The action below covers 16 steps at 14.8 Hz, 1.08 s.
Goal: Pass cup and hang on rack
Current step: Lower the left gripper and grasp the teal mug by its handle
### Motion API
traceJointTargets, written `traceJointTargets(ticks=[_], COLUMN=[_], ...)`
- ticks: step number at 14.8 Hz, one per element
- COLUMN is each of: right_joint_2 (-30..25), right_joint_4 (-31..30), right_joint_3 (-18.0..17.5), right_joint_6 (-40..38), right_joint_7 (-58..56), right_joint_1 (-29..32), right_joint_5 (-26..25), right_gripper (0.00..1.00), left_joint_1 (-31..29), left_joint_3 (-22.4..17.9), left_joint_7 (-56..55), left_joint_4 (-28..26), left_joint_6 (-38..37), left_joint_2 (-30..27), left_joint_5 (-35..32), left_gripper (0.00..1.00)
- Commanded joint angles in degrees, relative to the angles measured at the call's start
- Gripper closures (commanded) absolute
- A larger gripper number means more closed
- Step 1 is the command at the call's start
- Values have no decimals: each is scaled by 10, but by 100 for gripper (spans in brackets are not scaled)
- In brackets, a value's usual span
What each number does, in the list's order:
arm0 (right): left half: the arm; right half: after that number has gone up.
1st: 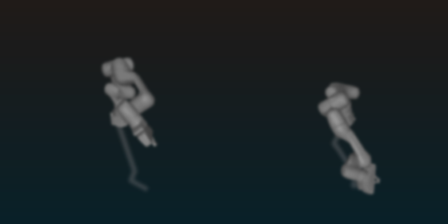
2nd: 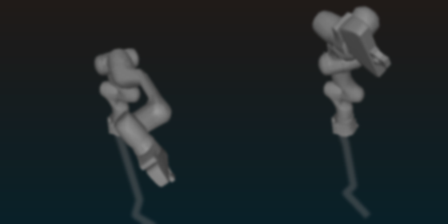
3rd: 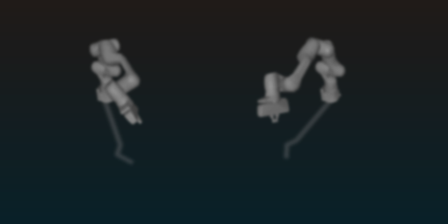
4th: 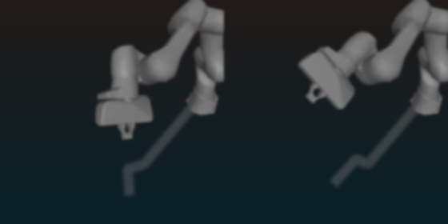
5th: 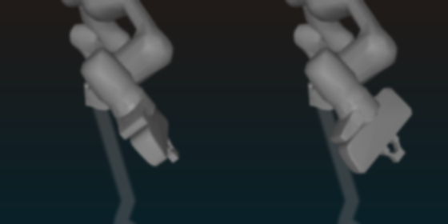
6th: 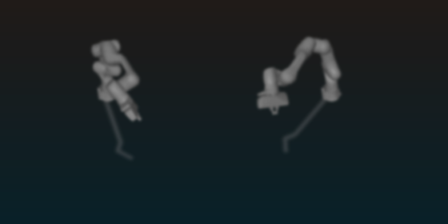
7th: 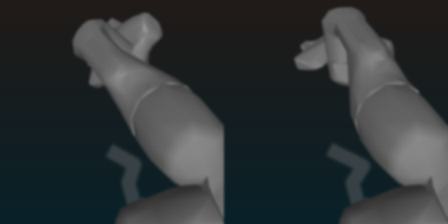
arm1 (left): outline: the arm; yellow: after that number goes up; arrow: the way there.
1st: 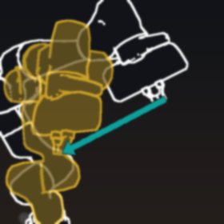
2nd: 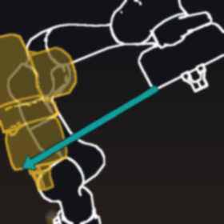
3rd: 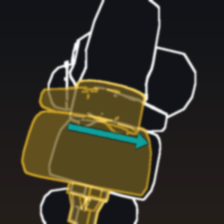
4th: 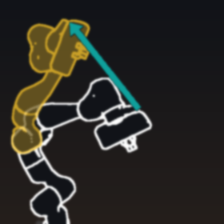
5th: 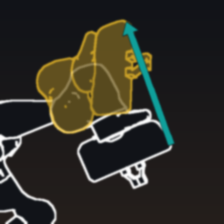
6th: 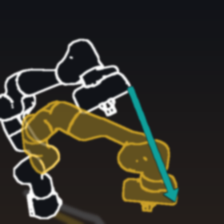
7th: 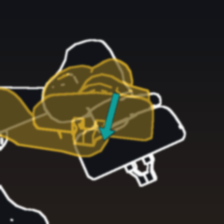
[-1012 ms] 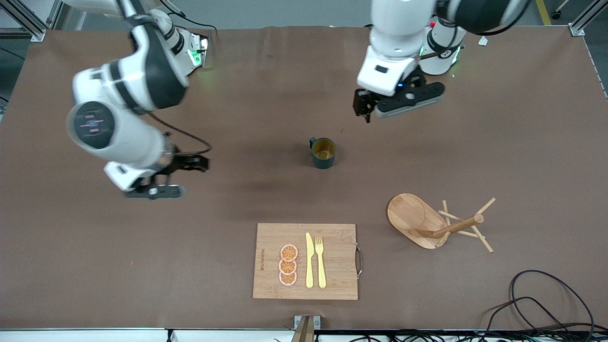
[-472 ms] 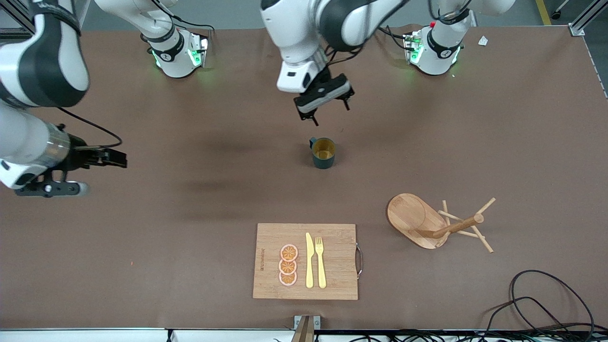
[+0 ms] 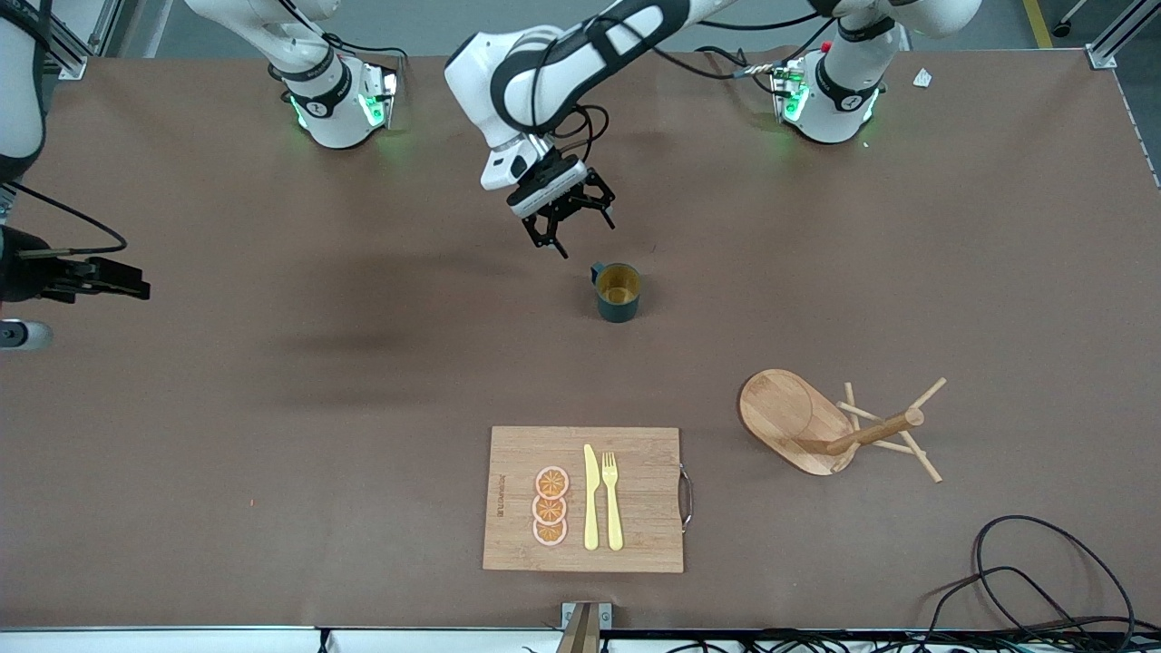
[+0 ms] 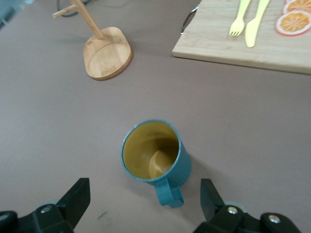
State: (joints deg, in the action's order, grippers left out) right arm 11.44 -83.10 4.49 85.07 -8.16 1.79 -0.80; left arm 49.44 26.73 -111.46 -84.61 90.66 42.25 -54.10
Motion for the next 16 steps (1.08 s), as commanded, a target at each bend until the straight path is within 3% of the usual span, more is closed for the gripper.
traceJointTargets(ticks=[1,4,7,13,14,16], right_joint_2=[-5,-4,-5,-12,-15,-25], right_joint_4=[43,44,39,29,29,21], right_joint_3=[-13,-13,-14,-17,-17,-16], right_joint_6=[-45,-46,-56,-65,-66,-66], right_joint_7=[-2,12,31,77,77,77], right_joint_1=[16,28,22,11,10,9], right_joint_5=[-9,17,25,21,21,19], right_gripper=[0,0,0,0,0,0], left_joint_1=[58,119,129,129,130,130], left_joint_3=[-53,-121,-131,-132,-132,-132], left_joint_7=[-43,-107,-114,-94,-93,-62], left_joint_4=[26,52,61,60,60,60], left_joint_6=[-22,-19,-19,-27,-27,-39], left_joint_2=[51,103,132,139,139,136], left_joint_5=[-25,-27,-46,-83,-84,-82], left_gripper=[0,0,0,1,5,22])
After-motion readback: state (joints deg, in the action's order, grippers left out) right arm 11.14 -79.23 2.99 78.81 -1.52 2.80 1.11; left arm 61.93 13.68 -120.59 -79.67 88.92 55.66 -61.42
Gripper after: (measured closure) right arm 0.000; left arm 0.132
